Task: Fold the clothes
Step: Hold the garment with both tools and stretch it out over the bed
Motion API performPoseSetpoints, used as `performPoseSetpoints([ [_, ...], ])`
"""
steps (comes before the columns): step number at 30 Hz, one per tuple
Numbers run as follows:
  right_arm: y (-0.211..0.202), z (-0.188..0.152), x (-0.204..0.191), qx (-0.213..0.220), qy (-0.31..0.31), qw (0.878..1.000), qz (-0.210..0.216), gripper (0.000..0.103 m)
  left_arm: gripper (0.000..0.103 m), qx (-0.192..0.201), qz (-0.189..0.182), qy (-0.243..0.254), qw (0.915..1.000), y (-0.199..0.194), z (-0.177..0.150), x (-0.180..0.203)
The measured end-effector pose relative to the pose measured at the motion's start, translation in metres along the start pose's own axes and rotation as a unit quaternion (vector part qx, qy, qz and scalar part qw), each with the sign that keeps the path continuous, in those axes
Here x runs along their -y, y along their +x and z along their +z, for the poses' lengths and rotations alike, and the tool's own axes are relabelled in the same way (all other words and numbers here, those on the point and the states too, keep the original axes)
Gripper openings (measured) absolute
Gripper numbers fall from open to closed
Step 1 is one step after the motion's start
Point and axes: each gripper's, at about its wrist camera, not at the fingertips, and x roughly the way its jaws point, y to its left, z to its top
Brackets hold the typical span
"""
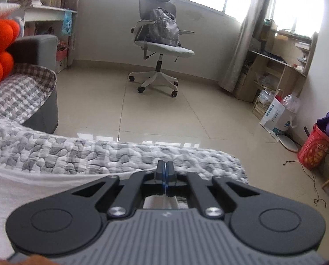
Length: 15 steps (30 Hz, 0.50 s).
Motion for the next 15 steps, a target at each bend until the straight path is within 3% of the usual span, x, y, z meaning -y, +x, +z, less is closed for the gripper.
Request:
performPoseSetpoints([
  [7, -0.003, -0.002, 0.004, -0.015, 0.029, 0.999, 0.026, 0.005, 0.011, -0.006, -0.042, -0.018, 0.9989, -0.008, -0.002, -0.014],
  [9, -0.01, -0.001, 0.006, -0.014, 0.038, 0.999, 0.035, 0.011, 0.03, -0.013, -0.054, -0.03, 0.998, -0.014, 0.0, -0.021],
  [11, -0.018, 0.0, 0.008, -0.014, 0.045, 0.998, 0.042, 0.011, 0.039, -0.018, -0.062, -0.042, 0.997, -0.022, 0.001, -0.027],
  [15, -0.034, 0.001, 0.006, -0.017, 0.045, 0.997, 0.052, 0.013, 0.044, -0.042, -0.08, -0.067, 0.9937, -0.034, -0.001, -0.037],
])
